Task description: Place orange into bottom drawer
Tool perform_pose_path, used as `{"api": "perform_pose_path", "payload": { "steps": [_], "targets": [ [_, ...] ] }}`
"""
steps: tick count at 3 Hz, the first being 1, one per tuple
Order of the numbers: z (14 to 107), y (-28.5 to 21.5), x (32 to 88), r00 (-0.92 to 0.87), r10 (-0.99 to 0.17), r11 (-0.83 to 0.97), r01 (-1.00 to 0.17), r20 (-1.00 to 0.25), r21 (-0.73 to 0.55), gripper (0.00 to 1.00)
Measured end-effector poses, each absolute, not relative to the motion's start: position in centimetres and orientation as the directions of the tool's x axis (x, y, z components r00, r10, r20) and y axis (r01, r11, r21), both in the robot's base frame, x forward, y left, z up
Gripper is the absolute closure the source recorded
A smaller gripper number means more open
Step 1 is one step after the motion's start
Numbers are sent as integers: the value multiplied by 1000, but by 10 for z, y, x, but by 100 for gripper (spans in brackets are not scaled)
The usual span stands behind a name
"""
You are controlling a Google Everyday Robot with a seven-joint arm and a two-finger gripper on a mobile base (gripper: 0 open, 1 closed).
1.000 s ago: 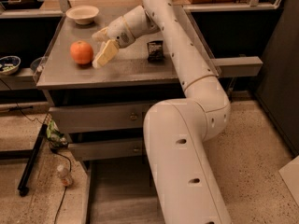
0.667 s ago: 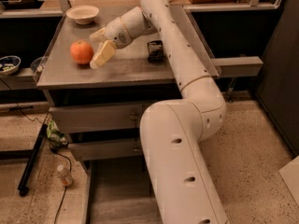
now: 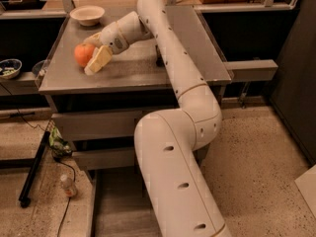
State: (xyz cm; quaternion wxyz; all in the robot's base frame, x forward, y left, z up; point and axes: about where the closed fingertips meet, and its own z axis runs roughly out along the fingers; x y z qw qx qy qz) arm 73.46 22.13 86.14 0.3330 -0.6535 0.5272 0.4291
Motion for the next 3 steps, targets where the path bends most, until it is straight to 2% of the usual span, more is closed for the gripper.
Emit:
{"api": "perform_pose_path", "payload": {
  "steps": [1, 3],
  "targets": [
    [861, 221, 735, 76, -403, -222, -975, -912, 17, 17],
    [861, 221, 735, 76, -403, -222, -975, -912, 17, 64]
  ]
}}
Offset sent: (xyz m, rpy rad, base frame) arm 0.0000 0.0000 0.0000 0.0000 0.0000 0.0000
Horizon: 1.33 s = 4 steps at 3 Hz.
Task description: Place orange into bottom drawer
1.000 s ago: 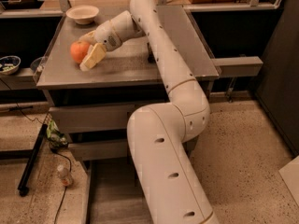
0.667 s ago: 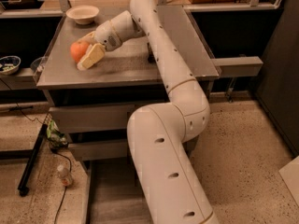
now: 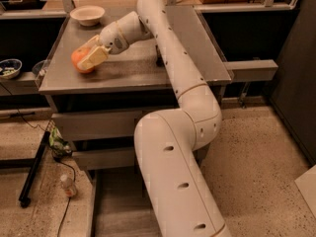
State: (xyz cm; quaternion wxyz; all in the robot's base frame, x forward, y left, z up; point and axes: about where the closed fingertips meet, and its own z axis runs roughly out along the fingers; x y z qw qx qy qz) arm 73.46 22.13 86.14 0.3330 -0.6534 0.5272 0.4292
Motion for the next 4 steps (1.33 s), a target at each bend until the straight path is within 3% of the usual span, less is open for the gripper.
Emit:
{"api": "perform_pose_path", "payload": {
  "steps": [1, 2, 4],
  "targets": [
    [861, 221, 735, 76, -403, -222, -975, -912, 17, 87],
    [861, 221, 735, 76, -403, -222, -975, -912, 17, 100],
    [878, 217, 735, 87, -396, -206, -978, -914, -4, 100]
  ]
}}
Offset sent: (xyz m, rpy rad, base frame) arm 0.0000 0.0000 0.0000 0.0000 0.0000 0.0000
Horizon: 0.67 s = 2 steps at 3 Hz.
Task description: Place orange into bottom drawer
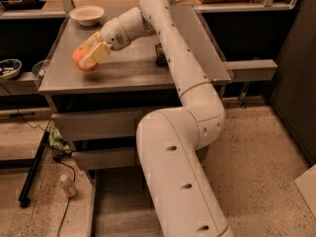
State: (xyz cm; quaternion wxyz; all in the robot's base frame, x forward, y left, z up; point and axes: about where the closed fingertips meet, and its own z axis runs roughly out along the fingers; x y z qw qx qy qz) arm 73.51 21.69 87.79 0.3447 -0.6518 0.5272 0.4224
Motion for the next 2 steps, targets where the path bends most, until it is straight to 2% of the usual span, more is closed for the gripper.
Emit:
{"api": "perform_pose_path", "payload": {
  "steps": [2],
  "targets": [
    [923, 194, 729, 125, -387, -177, -982, -914, -59, 100]
  ]
}}
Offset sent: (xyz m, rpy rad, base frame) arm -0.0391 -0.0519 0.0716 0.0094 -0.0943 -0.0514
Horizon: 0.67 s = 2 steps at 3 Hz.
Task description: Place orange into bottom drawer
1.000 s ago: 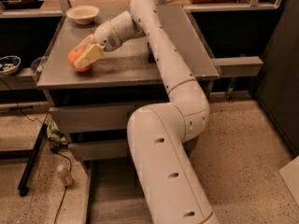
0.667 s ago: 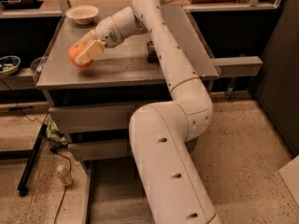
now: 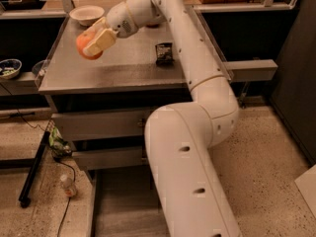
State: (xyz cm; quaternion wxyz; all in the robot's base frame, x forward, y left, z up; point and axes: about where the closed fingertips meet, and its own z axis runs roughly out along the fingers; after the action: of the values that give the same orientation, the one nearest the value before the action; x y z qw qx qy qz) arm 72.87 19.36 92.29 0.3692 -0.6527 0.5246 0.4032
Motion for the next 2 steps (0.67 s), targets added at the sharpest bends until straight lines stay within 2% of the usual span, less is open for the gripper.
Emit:
{"api": "perform_pose_path", "payload": {
  "steps": [2],
  "targets": [
    [958, 136, 708, 105, -385, -82, -993, -917, -80, 100]
  ]
}}
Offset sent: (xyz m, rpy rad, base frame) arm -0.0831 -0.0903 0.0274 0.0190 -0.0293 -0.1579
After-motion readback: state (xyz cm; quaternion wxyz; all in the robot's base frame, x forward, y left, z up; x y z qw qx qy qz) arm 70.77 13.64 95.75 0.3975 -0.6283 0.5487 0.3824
